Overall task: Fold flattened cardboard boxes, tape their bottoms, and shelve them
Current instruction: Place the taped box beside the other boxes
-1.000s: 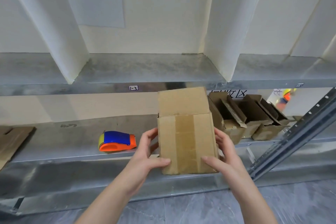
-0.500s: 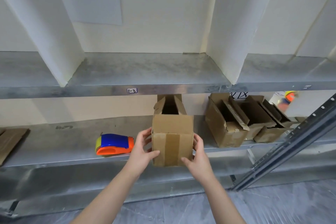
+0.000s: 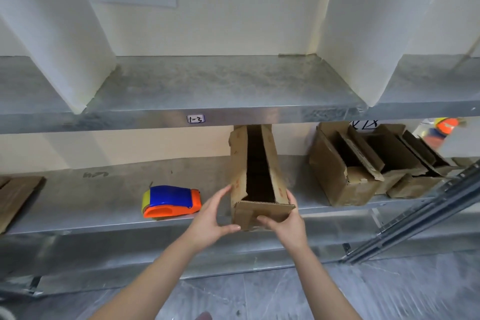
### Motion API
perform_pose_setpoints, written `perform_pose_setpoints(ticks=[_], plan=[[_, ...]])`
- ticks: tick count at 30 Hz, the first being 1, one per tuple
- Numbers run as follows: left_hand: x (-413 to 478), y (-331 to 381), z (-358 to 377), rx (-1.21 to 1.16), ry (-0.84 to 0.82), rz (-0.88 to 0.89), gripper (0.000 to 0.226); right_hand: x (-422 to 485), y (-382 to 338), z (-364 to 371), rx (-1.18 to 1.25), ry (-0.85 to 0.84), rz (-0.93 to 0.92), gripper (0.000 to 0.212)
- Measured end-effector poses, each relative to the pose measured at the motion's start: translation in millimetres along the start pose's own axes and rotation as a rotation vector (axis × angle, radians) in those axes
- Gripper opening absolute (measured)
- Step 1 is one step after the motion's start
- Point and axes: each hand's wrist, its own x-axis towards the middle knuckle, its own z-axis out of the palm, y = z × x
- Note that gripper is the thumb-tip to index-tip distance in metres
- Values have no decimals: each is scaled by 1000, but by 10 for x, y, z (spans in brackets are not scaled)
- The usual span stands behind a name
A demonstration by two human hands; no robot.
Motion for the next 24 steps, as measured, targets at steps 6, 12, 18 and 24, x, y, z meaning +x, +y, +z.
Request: perform_pose_setpoints(ticks=[6,12,18,24], plan=[[48,14,-586,716,-18,161,82,-234,-130,-157,63,37,-5,94],[347,278,-603,882,-9,306,75,-330,-221,-701,98,88,-26,95],[514,559,57,871,-93,344,82,-165,-236,-1359,61,76,-51,91],[680,838,780,743,-138,225,92,152,31,-1820,41,-7,-39,95]])
